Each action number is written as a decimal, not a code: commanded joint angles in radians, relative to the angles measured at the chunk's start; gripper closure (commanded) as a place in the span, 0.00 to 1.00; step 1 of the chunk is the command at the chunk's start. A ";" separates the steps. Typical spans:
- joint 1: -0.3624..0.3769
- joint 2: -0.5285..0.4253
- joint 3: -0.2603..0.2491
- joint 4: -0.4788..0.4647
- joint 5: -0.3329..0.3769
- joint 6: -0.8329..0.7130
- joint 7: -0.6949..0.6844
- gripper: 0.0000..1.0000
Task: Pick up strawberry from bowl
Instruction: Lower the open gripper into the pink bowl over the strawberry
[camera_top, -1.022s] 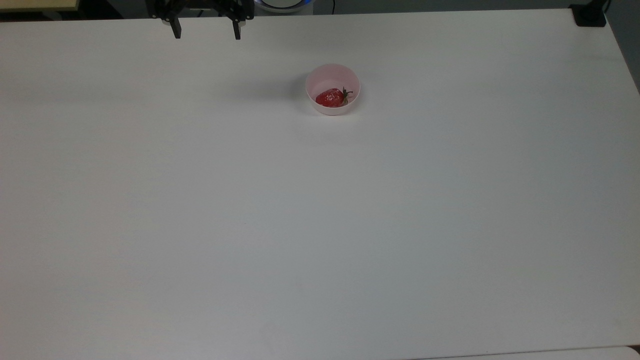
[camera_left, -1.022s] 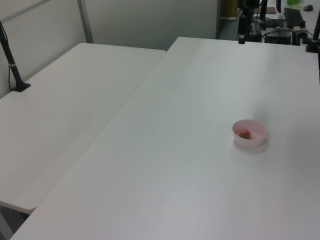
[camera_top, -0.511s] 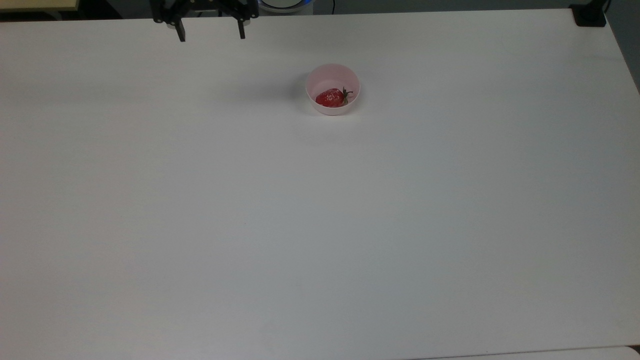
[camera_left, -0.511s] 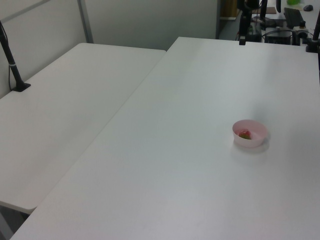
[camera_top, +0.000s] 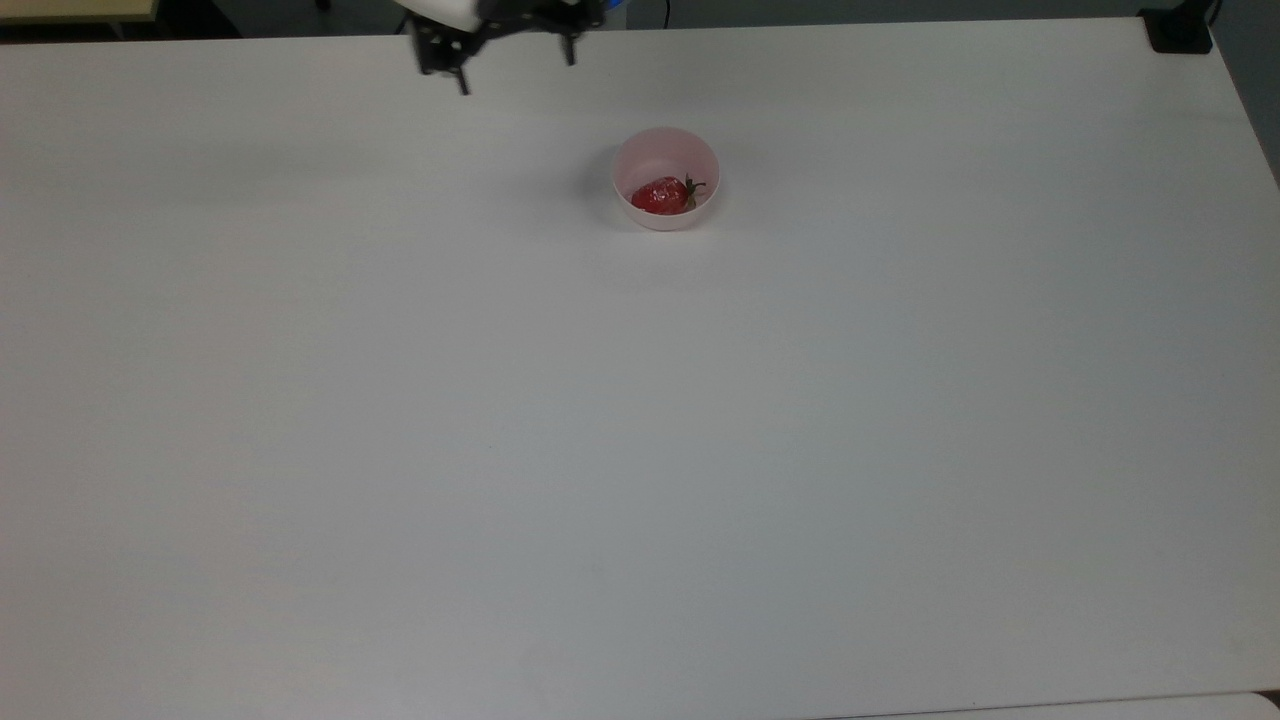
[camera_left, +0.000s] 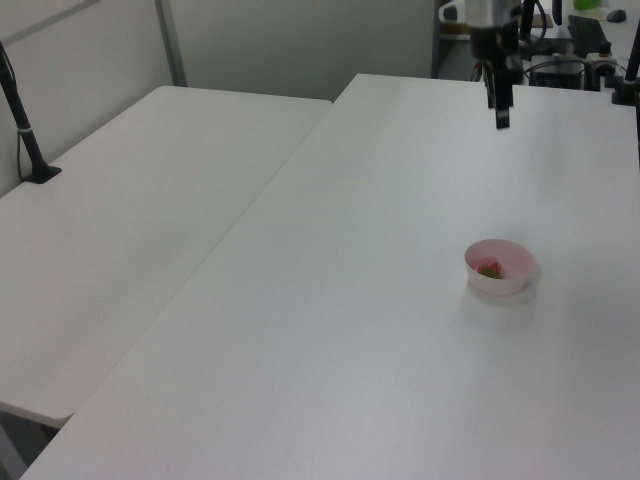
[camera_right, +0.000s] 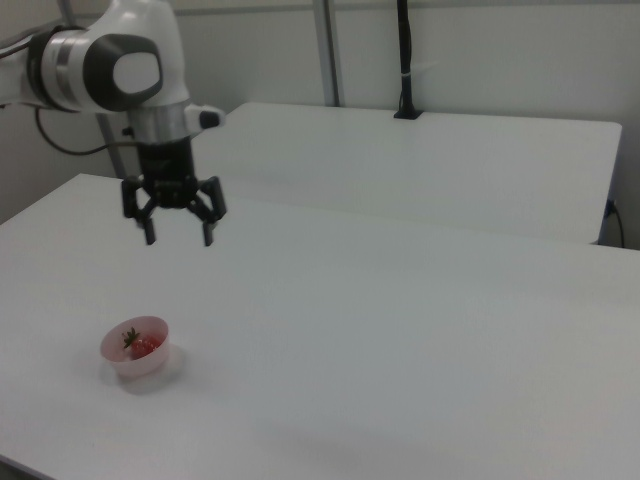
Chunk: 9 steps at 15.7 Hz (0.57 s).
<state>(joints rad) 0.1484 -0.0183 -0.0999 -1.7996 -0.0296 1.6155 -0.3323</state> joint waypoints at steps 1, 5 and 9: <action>0.108 0.000 -0.027 -0.073 -0.016 -0.023 -0.017 0.00; 0.192 0.047 -0.027 -0.121 -0.015 -0.022 0.001 0.00; 0.235 0.067 -0.029 -0.193 -0.015 0.062 0.058 0.00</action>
<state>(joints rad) 0.3350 0.0507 -0.1054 -1.9322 -0.0296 1.6098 -0.3041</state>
